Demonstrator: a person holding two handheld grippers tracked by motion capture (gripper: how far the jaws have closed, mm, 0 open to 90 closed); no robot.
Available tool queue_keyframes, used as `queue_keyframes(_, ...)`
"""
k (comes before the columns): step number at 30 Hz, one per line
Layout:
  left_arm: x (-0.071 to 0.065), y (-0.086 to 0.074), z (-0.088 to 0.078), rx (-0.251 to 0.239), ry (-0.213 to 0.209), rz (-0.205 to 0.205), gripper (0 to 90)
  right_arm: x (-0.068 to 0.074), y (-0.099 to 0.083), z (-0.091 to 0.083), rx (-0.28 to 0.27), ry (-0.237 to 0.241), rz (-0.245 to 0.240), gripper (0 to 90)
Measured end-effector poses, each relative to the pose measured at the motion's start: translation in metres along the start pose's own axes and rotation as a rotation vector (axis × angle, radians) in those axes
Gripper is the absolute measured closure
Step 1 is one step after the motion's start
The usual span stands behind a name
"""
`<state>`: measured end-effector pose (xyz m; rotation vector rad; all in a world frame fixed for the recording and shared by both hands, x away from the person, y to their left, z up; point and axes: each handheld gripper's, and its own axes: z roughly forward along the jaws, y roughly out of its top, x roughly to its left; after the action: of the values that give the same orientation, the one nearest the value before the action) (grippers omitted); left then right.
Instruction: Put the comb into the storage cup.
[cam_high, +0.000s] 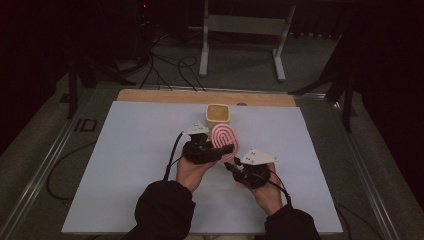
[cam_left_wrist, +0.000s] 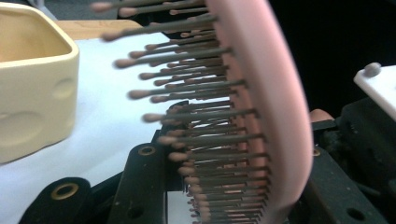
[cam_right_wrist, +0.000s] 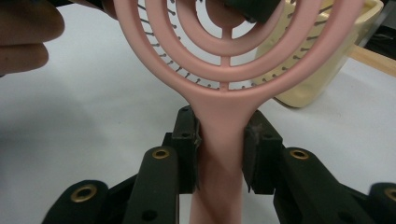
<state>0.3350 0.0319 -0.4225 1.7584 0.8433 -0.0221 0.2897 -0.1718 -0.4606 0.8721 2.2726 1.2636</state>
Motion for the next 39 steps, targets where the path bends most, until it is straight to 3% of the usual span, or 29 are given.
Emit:
queue_keyframes(11,-0.0032,0.0005,0.0001,-0.009,0.0,0.017,64.5,0.0002,0.0001,0.0001,-0.007,-0.009,0.003,65.7)
queue_keyframes(16,-0.0019,0.0,0.0002,-0.007,0.009,0.016,64.6,0.0,0.0008,0.0017,-0.016,0.02,0.017,42.0)
queue_keyframes(19,-0.0014,-0.0003,-0.0001,-0.008,0.012,0.016,64.6,-0.0005,0.0006,0.0033,-0.015,0.025,0.036,35.4)
queue_keyframes(24,-0.0013,-0.0002,-0.001,-0.012,0.013,0.012,64.6,-0.001,0.0018,0.0005,-0.046,0.003,0.072,16.0)
queue_keyframes(27,-0.0012,0.0,-0.0017,-0.015,0.016,0.013,64.6,-0.0008,0.0021,0.0,-0.048,-0.017,0.07,11.2)
queue_keyframes(32,-0.0008,0.0,-0.0034,-0.022,0.019,0.013,64.5,-0.0006,0.0019,0.0004,-0.046,0.002,0.069,9.5)
queue_keyframes(39,0.0012,-0.0013,-0.006,-0.028,0.024,0.011,64.6,-0.0007,0.0016,-0.0003,-0.04,-0.009,0.055,9.5)
